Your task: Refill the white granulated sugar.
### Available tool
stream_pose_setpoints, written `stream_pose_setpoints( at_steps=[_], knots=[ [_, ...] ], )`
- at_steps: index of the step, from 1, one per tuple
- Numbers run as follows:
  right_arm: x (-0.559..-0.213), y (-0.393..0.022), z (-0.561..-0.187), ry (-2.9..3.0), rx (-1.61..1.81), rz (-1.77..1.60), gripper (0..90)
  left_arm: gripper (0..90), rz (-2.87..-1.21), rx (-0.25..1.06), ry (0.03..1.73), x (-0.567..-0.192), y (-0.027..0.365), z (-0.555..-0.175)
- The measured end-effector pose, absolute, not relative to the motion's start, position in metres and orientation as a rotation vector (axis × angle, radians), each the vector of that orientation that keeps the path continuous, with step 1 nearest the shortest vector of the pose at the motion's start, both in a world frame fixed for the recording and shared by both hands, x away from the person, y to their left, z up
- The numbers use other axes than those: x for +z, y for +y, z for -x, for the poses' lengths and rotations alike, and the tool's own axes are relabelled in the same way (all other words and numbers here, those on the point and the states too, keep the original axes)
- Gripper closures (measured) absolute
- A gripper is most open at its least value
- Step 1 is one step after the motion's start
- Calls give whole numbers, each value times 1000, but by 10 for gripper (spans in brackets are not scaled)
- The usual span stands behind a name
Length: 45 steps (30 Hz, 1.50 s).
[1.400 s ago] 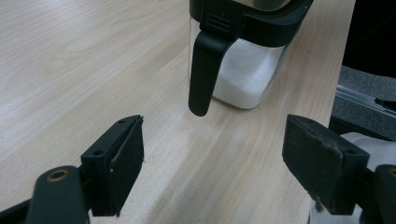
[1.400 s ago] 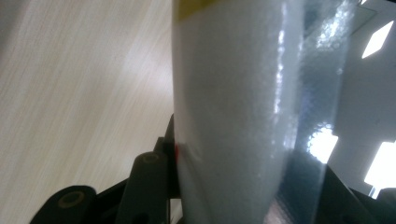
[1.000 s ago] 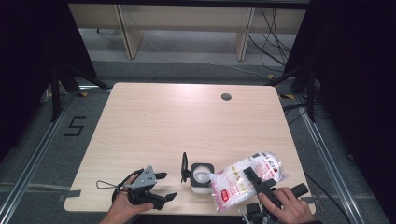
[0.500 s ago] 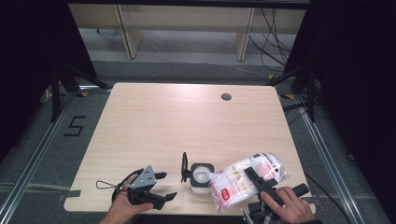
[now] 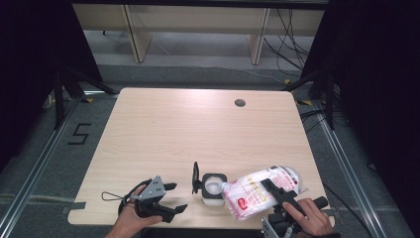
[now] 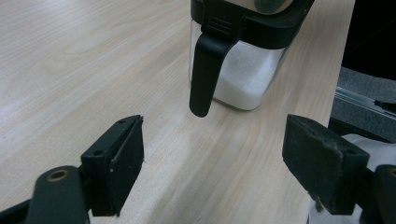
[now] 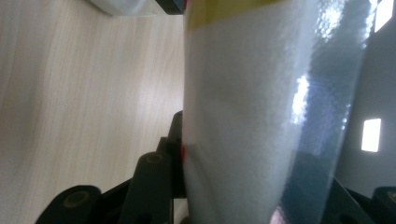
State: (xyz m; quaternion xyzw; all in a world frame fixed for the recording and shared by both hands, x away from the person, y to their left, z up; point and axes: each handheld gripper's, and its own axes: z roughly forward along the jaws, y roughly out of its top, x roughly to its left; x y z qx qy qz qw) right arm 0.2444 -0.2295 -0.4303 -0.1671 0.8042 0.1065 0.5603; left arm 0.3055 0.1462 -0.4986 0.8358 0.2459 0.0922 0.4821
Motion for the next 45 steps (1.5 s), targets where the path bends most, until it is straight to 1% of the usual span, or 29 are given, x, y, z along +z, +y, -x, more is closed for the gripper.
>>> stream_pose_setpoints(
  at_steps=[7,12,14,18,19,20,21,24,25,26,27,28,30,32,34,38,39,40,42,43,45],
  knots=[
    [-433,-237,-248,1928,314,353,675,204,-2023,214,633,-499,146,-304],
    [-435,-239,-249,1943,364,308,679,204,-2039,226,596,-498,147,-306],
    [-433,-239,-250,1936,359,330,680,204,-2015,215,634,-499,145,-304],
    [-436,-240,-253,1963,403,289,682,204,-2019,215,634,-499,146,-304],
    [-441,-241,-253,1989,460,221,683,204,-2028,215,636,-499,146,-304],
    [-438,-241,-255,1977,433,273,684,204,-2027,221,613,-499,146,-305],
    [-442,-242,-255,2001,462,216,684,204,-2036,226,605,-498,147,-305],
    [-443,-244,-259,1998,454,247,686,204,-2016,216,633,-499,146,-304],
    [-446,-246,-257,2021,485,185,686,204,-2017,216,633,-499,146,-304],
    [-443,-246,-261,1997,442,274,687,204,-2012,210,624,-500,146,-305],
    [-447,-247,-260,2018,479,201,687,205,-2029,223,613,-499,147,-305],
    [-448,-248,-260,2024,491,182,688,204,-2005,208,627,-500,145,-305],
    [-448,-250,-261,2039,516,166,688,204,-2018,215,634,-499,146,-304],
    [-446,-250,-263,2019,513,212,690,204,-2010,210,629,-500,146,-304],
    [-445,-250,-263,2020,534,211,690,204,-2050,235,604,-498,149,-306],
    [-446,-249,-263,2024,539,193,691,204,-2052,236,604,-498,149,-306],
    [-449,-249,-261,2035,552,149,691,204,-2010,215,631,-500,146,-305],
    [-448,-249,-264,2021,535,189,692,204,-2022,218,637,-499,146,-304],
    [-450,-252,-264,2035,569,135,693,204,-2027,213,633,-499,146,-305],
    [-447,-253,-268,2022,565,187,692,204,-2031,218,637,-498,146,-304],
    [-447,-254,-271,2019,584,167,693,204,-2027,222,626,-498,147,-305]
  ],
)
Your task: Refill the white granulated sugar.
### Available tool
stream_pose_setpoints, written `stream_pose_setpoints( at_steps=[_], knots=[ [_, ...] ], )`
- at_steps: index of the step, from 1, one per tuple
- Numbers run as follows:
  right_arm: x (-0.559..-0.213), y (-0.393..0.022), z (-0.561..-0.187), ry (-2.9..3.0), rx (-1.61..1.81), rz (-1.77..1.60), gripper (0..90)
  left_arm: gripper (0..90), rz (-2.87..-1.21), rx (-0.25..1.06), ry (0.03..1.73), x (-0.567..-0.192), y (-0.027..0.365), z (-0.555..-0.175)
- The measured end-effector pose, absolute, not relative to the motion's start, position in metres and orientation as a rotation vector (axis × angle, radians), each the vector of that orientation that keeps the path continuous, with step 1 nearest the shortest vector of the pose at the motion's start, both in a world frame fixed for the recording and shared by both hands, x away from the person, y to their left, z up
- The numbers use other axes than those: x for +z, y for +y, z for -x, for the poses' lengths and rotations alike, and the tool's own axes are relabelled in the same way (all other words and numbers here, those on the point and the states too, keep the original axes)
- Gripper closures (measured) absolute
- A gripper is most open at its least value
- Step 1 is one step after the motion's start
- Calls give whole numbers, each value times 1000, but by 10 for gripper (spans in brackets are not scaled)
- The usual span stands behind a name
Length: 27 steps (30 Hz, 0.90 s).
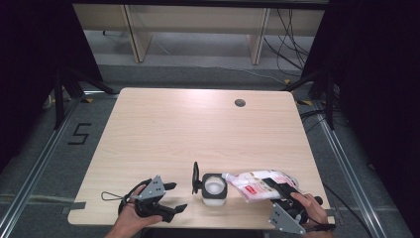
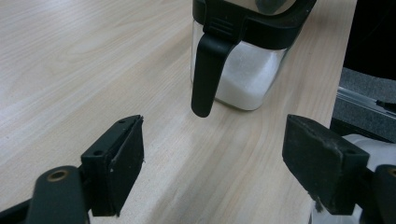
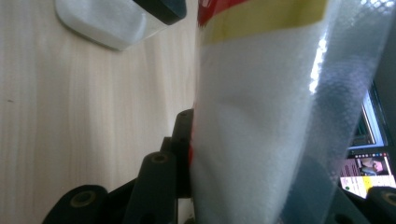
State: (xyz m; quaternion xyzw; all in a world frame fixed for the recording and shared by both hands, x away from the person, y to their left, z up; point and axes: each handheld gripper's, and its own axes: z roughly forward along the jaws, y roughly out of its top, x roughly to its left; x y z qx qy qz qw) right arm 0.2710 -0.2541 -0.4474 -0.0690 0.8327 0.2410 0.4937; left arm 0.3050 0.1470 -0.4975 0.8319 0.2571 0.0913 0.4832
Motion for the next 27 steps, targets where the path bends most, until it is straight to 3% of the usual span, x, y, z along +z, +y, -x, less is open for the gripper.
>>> stream_pose_setpoints(
  at_steps=[27],
  knots=[
    [-461,-275,-331,2073,1018,-315,703,204,-2032,209,640,-499,146,-305]
  ],
)
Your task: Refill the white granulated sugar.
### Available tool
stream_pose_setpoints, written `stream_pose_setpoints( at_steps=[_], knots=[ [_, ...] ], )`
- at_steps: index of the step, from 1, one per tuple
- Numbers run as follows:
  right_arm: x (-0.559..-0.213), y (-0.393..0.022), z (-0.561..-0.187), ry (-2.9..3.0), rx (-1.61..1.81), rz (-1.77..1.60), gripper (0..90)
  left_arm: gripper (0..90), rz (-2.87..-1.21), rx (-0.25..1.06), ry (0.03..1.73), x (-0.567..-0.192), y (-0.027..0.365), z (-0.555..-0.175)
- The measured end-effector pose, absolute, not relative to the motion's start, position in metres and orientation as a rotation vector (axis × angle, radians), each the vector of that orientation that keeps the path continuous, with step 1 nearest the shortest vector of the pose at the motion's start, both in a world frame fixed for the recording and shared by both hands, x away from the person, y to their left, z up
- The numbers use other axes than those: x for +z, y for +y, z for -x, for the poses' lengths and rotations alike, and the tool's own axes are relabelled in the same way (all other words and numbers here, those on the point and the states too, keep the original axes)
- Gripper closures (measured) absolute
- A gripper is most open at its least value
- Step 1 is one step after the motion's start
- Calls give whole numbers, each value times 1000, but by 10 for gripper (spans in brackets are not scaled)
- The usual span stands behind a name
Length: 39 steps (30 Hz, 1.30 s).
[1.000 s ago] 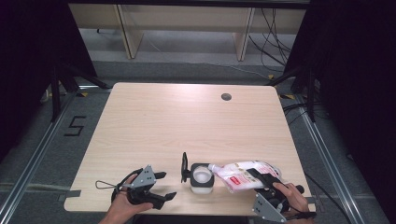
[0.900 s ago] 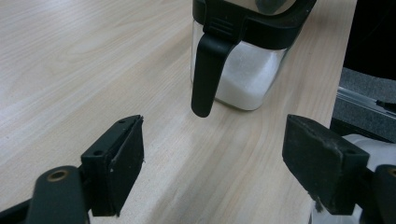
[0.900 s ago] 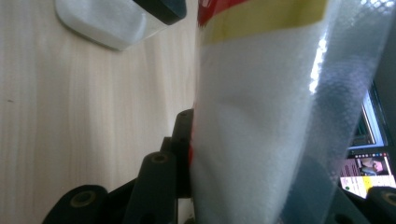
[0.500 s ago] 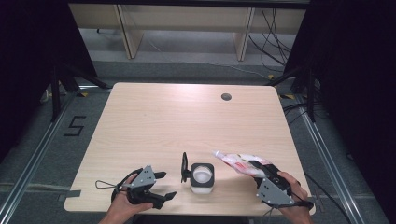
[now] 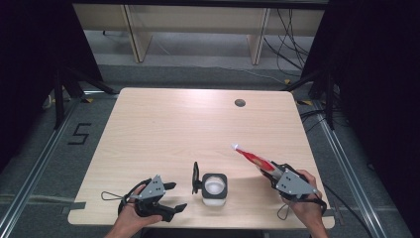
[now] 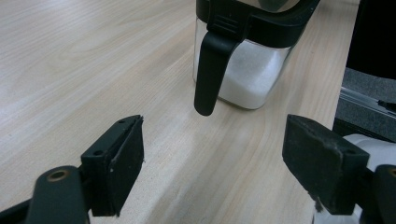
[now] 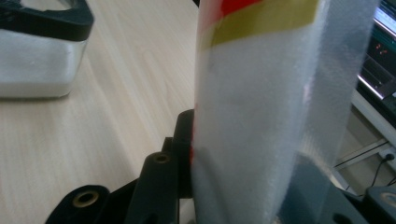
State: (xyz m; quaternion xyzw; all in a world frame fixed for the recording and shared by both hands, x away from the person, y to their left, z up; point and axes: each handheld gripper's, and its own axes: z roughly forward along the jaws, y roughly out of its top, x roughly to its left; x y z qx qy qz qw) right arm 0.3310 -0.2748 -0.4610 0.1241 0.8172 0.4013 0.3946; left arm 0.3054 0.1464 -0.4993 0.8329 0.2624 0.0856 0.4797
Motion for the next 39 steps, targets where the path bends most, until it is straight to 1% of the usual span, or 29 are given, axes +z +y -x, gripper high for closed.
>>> stream_pose_setpoints(
  at_steps=[6,10,11,14,19,22,32,33,39],
  knots=[
    [-467,-276,-344,2074,1094,-389,706,204,-2032,210,642,-499,147,-305],
    [-471,-279,-348,2065,1139,-441,708,204,-2041,226,607,-498,148,-307],
    [-471,-280,-348,2063,1148,-451,708,204,-2022,214,642,-499,147,-305],
    [-472,-284,-349,2050,1176,-466,709,204,-2022,214,642,-499,147,-305],
    [-472,-289,-349,2040,1188,-534,709,204,-2039,234,641,-499,149,-306],
    [-473,-293,-347,2042,1198,-567,709,204,-2019,218,652,-499,147,-304],
    [-475,-317,-338,1999,1260,-673,710,204,-2044,229,635,-498,149,-306],
    [-476,-318,-337,1998,1271,-701,709,204,-2022,211,642,-498,148,-305],
    [-478,-326,-333,1970,1305,-750,708,205,-2023,235,646,-497,150,-305]
  ],
)
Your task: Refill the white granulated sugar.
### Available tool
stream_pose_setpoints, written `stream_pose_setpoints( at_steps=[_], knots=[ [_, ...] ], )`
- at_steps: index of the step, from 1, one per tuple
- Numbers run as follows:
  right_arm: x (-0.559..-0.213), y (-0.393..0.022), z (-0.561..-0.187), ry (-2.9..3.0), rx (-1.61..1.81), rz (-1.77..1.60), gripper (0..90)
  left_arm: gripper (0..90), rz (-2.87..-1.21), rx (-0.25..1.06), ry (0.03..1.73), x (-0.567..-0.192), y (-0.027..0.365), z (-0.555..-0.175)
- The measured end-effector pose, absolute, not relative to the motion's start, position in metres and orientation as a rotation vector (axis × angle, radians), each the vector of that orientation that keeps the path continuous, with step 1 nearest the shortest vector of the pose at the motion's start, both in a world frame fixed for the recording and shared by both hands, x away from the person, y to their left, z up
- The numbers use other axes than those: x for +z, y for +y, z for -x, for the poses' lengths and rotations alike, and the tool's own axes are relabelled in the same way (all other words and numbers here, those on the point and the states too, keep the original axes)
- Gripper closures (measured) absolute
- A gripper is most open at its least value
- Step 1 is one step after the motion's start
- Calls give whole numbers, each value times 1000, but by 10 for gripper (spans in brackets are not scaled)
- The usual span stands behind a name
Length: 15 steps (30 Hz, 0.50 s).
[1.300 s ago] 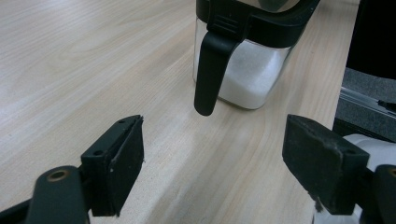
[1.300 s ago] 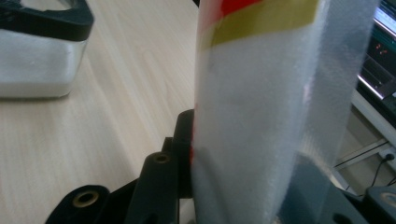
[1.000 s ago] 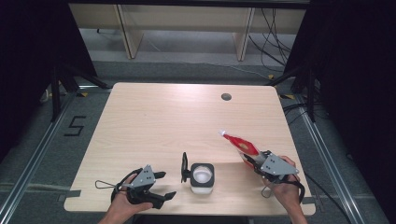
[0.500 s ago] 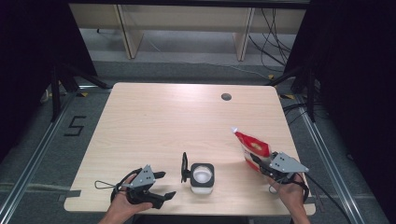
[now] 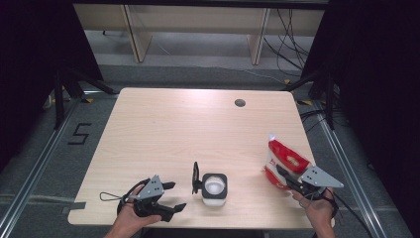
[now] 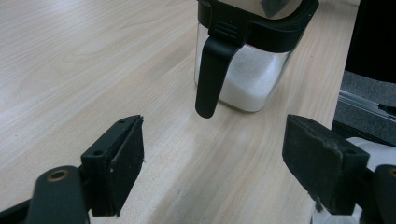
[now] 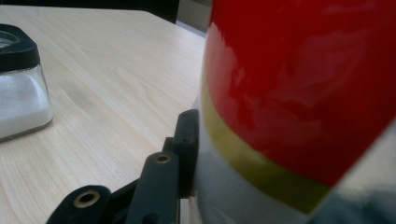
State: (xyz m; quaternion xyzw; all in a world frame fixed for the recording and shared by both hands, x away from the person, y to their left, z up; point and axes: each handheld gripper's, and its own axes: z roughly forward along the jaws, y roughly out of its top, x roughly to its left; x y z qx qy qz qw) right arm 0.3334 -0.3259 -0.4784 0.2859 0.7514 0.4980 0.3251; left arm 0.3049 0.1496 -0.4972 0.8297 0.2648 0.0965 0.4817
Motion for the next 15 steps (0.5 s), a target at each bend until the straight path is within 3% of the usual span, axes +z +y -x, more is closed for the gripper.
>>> stream_pose_setpoints(
  at_steps=[10,15],
  knots=[
    [-478,-330,-327,1950,1302,-782,678,204,-2018,223,646,-498,150,-306],
    [-473,-330,-316,1925,1340,-910,577,204,-2019,222,647,-498,150,-306]
  ],
)
